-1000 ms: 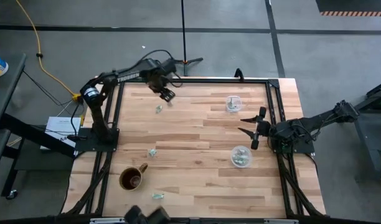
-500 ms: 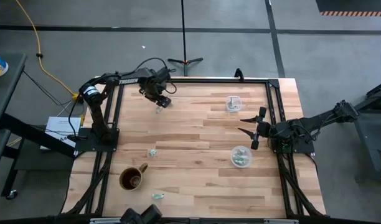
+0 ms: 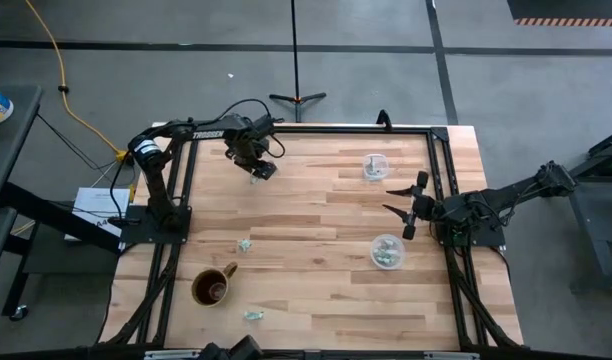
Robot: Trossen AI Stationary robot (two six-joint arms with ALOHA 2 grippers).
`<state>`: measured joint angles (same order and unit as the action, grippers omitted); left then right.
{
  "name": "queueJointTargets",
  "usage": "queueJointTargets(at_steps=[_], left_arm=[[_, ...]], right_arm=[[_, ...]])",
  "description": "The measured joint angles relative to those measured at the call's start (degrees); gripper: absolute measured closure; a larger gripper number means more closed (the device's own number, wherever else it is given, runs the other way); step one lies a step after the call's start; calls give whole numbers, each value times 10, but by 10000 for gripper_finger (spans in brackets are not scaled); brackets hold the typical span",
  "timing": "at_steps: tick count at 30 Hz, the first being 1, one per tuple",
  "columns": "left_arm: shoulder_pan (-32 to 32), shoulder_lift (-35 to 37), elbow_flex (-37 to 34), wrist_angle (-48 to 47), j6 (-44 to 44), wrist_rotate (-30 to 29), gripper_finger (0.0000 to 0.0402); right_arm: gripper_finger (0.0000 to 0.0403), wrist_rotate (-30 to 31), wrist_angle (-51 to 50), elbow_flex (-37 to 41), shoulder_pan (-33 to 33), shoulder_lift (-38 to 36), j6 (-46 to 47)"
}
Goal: Pick and place items into bin
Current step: Put the green stevia packet into the bottom transparent bin
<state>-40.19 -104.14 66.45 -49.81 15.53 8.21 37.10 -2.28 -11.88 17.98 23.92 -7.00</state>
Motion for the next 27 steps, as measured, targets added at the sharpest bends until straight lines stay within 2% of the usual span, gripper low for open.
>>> queueJointTargets(at_steps=[5, 9, 17, 21, 27], left_arm=[[21, 0, 0, -29, -9, -8, 163], [37, 0, -6, -28, -3, -46, 163], [42, 0, -23, 13, 10, -61, 170], [42, 0, -33, 13, 11, -61, 204], [42, 2, -41, 21, 11, -69, 283]], right_arm=[[233, 0, 0, 0, 0, 0, -9], [233, 0, 0, 0, 0, 0, -10], [233, 0, 0, 0, 0, 0, -10], [233, 0, 0, 0, 0, 0, -10], [233, 0, 0, 0, 0, 0, -10]])
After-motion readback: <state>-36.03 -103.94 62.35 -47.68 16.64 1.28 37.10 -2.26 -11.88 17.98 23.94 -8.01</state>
